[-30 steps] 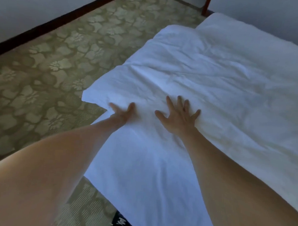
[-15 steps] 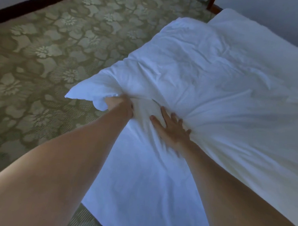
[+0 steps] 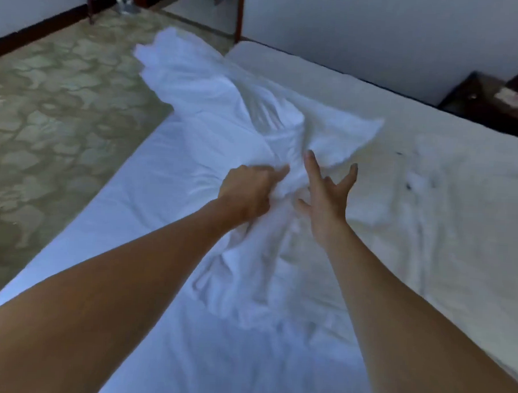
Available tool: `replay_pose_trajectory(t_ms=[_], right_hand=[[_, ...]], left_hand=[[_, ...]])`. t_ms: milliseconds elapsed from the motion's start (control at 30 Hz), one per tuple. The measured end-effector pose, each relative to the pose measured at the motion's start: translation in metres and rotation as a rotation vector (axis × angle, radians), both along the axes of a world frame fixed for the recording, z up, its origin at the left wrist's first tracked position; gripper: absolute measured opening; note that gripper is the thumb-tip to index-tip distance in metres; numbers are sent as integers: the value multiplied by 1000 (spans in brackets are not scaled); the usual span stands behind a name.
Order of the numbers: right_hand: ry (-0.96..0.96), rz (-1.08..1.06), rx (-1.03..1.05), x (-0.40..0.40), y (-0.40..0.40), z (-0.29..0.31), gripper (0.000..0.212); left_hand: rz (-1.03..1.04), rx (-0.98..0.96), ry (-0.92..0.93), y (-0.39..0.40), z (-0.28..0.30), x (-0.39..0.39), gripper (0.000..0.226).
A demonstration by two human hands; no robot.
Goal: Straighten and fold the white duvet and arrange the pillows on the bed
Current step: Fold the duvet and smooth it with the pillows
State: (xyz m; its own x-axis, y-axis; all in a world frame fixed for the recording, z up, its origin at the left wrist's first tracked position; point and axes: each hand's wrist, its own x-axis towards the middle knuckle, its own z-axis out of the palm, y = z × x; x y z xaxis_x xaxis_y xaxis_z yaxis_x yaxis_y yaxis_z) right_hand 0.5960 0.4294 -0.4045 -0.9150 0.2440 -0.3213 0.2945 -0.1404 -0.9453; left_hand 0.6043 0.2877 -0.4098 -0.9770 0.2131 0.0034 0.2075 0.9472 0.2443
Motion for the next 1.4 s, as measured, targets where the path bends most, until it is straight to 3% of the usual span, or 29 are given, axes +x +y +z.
replay_pose_trajectory(t_ms=[133,200,267,333,500,567,667,733,800,900,967,1033,1100,1267,1333,1400], right_hand=[[-84,-322,-115,28,106,3,105],[-171,-395,-107,51,153,-13,79],[-207,-429,-74,78,192,-32,37],[-244,-444,10,100,222,-46,23],[-284,-637,131,132,272,-52,19],[-276,-706,211,141,291,-46,33],[-326,-460,292,143,312,-37,71],[-369,-211,346,144,317,-34,81],[-381,-116,416,145,320,-36,76],[-348,-109,528,141,318,-41,37],[-279,-180,585,141,320,-39,29],[-210,-306,632,145,328,-35,29],[-198,-381,674,150,344,-34,28],[-504,-147,814,151,366,-62,44],[-462,-74,994,147,359,-69,55],[-342,-20,1259,139,349,-64,72]], left_hand=[[-301,-199,-15,103,10,34,42],[-462,-308,-30,151,14,51,35],[-573,-352,-68,192,12,65,32],[-633,-363,-120,223,11,76,32],[-754,-404,-108,280,15,103,20],[-778,-398,-75,299,14,115,21],[-770,-387,-95,318,6,122,29],[-735,-349,-149,321,-4,124,32],[-708,-327,-192,316,-13,126,32],[-686,-280,-228,298,-19,129,31],[-682,-181,-118,293,-17,131,35],[-710,-66,137,302,-22,135,40],[-672,41,202,320,-31,143,42],[-636,42,-121,337,-72,139,47],[-584,74,-205,328,-68,131,40],[-503,189,-135,315,-54,125,25]])
